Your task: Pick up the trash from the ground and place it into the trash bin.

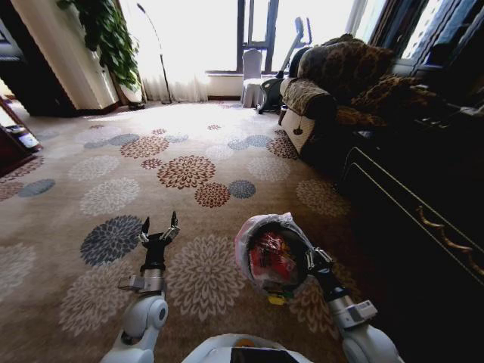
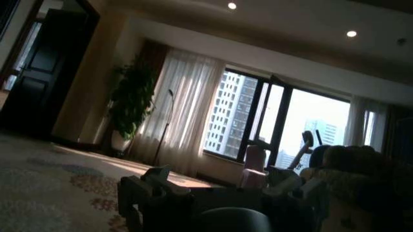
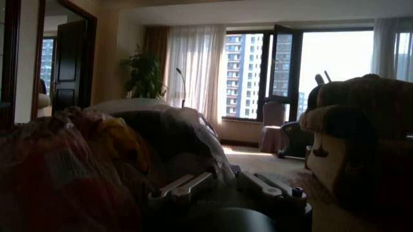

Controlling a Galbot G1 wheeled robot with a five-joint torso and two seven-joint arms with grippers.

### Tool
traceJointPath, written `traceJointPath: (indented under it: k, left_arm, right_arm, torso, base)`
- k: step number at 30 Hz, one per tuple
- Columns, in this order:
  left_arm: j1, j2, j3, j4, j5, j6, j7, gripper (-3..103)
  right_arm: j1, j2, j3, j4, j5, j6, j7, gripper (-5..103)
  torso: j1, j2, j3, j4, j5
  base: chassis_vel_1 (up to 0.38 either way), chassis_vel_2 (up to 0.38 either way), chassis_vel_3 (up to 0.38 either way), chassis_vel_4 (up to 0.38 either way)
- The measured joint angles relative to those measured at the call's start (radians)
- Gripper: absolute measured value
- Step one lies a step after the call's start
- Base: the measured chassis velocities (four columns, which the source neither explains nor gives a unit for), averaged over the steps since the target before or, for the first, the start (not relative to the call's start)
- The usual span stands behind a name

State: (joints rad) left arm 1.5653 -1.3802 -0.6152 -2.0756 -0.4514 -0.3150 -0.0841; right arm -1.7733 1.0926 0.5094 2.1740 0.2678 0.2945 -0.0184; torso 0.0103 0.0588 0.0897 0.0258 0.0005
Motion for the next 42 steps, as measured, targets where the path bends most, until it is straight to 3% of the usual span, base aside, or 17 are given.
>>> traceJointPath:
  k: [6,11,22,25,30,34,42]
  left_arm:
    - [0.006,0.0,-0.001,0.006,0.0,-0.002,0.0,100]
    - [0.014,0.0,-0.004,0.024,0.0,-0.02,0.001,100]
    - [0.002,-0.003,0.007,0.049,0.001,-0.026,0.004,100]
    - [-0.003,0.0,0.005,0.061,-0.001,-0.026,0.005,100]
    - [-0.015,-0.002,0.005,0.074,-0.006,-0.026,0.005,100]
    - [-0.039,-0.008,0.014,0.089,-0.007,-0.023,0.006,100]
    - [-0.057,-0.01,0.014,0.118,-0.012,-0.024,0.006,100]
  right_arm:
    - [-0.056,0.004,0.028,0.052,0.002,-0.082,-0.001,0]
    - [-0.129,-0.015,0.164,0.048,0.051,-0.117,-0.001,0]
    - [-0.12,-0.093,0.406,-0.084,0.31,-0.252,0.0,0]
    - [-0.197,-0.106,0.521,-0.097,0.404,-0.286,0.001,0]
    - [-0.304,-0.124,0.624,-0.162,0.445,-0.264,-0.001,0]
    - [-0.378,-0.154,0.726,-0.308,0.47,-0.238,0.001,0]
    - [-0.392,-0.162,0.725,-0.461,0.508,-0.222,0.002,0]
  torso:
    - [-0.001,0.0,0.0,0.0001,-0.0001]
    - [0.0,0.0,0.0,-0.0001,-0.0005]
    - [0.0,0.0,0.0,0.0003,0.0004]
    - [0.0,0.0,0.0,0.0,-0.0009]
    - [0.0,0.0,0.0,-0.0002,0.0003]
    - [0.0,0.0,0.0,0.0,-0.0004]
    - [0.0,0.0,0.0,-0.0006,-0.0007]
  base:
    - [0.25,-0.233,-0.246,0.256]
    - [0.067,-0.029,-0.051,0.058]
    - [-0.019,0.02,0.024,-0.019]
    - [0.0,0.0,0.0,0.0]
    - [0.0,0.0,0.0,0.0]
    - [0.0,0.0,0.0,0.0]
    - [0.0,0.0,0.0,0.0]
